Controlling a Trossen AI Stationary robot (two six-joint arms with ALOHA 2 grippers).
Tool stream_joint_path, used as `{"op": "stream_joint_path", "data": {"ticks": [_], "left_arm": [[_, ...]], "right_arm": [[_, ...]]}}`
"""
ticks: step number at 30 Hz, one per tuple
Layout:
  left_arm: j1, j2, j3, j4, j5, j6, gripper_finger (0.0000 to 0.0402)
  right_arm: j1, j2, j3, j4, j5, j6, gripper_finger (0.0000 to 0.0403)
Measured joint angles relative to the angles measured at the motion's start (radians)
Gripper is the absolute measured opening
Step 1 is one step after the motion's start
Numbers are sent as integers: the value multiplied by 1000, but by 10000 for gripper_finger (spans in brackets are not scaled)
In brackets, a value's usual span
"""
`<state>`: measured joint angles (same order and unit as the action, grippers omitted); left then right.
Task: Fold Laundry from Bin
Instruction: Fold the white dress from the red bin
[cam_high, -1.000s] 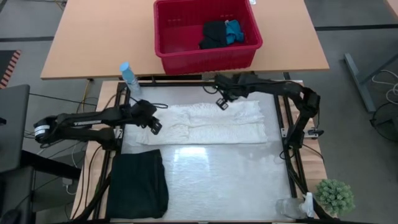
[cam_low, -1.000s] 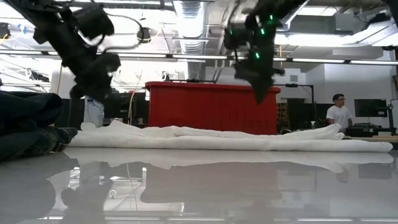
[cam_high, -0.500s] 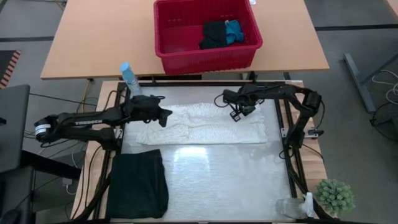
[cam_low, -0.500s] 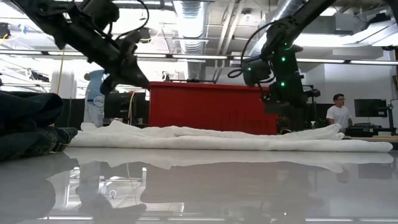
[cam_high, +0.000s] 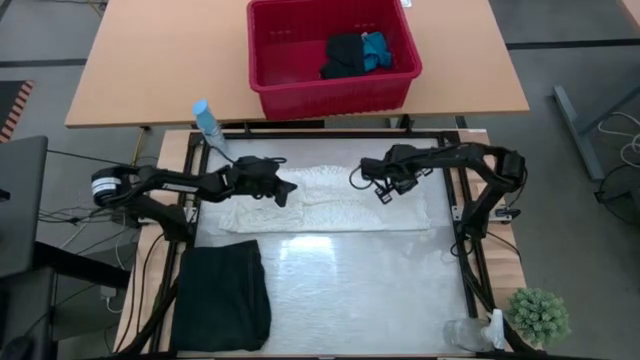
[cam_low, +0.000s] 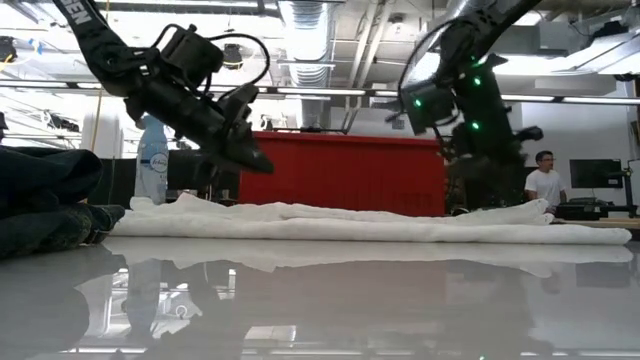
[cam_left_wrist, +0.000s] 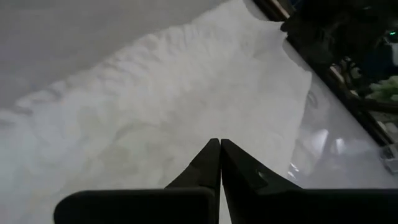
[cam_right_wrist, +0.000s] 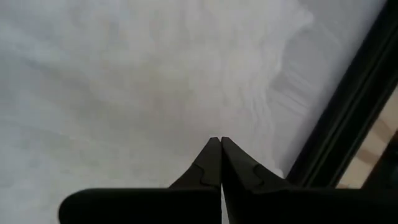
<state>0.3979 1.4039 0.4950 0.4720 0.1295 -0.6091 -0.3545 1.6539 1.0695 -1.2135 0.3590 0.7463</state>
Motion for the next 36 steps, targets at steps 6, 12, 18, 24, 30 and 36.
{"op": "stream_joint_path", "data": {"ticks": [6,12,18,24,30,36], "left_arm": [[-1,22,0,68,31,-43,0],[2,22,1,178,4,-98,0],[2,22,95,200,-18,-98,0],[6,22,315,46,-37,-23,0],[12,22,495,-215,-45,135,15],[46,44,514,-212,-38,103,61]], "right_arm": [[7,1,-123,70,-23,43,26],[20,0,-196,184,-55,42,26],[11,0,-208,211,-57,18,26],[23,-35,-197,201,-72,14,41],[13,-204,-190,166,-92,64,68],[-13,-354,-213,143,-92,116,125]]}}
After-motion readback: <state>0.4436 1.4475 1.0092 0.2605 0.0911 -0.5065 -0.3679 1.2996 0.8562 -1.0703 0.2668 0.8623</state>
